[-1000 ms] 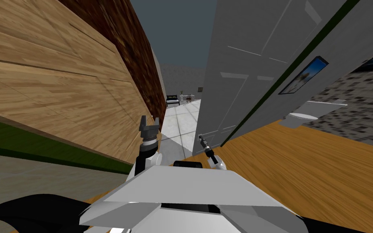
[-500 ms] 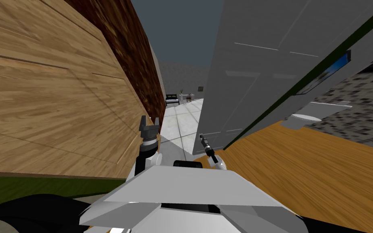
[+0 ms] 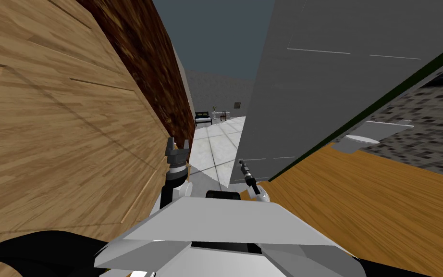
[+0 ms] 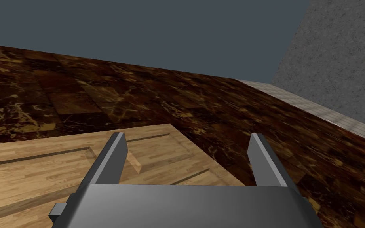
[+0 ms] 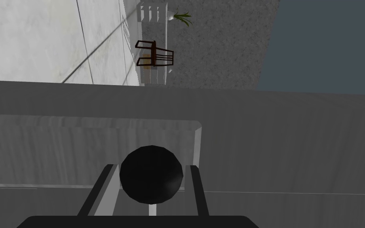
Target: Push the door open
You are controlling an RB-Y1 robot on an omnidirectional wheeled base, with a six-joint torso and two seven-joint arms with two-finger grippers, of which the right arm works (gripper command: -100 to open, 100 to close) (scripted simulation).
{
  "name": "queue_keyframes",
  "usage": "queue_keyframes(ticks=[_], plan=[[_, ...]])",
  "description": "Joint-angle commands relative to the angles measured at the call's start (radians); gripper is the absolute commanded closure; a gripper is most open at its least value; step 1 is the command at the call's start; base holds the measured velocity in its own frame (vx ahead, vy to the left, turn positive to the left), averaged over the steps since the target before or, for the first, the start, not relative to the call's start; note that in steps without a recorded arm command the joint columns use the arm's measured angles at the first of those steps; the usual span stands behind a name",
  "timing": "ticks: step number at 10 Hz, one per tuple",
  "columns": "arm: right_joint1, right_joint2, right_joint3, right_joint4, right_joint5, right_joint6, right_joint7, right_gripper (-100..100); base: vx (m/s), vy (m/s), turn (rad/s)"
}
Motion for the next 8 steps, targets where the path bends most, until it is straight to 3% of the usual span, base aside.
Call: queue_keyframes(ticks=[1, 8], plan=[[-0.026, -0.014, -0.022, 0.043, -0.013, -0.022, 0.011, 100, 0.088, 0.05, 0.003], [-0.027, -0.012, -0.099, 0.05, -0.067, -0.007, 0.06, 100, 0.156, 0.101, -0.054]])
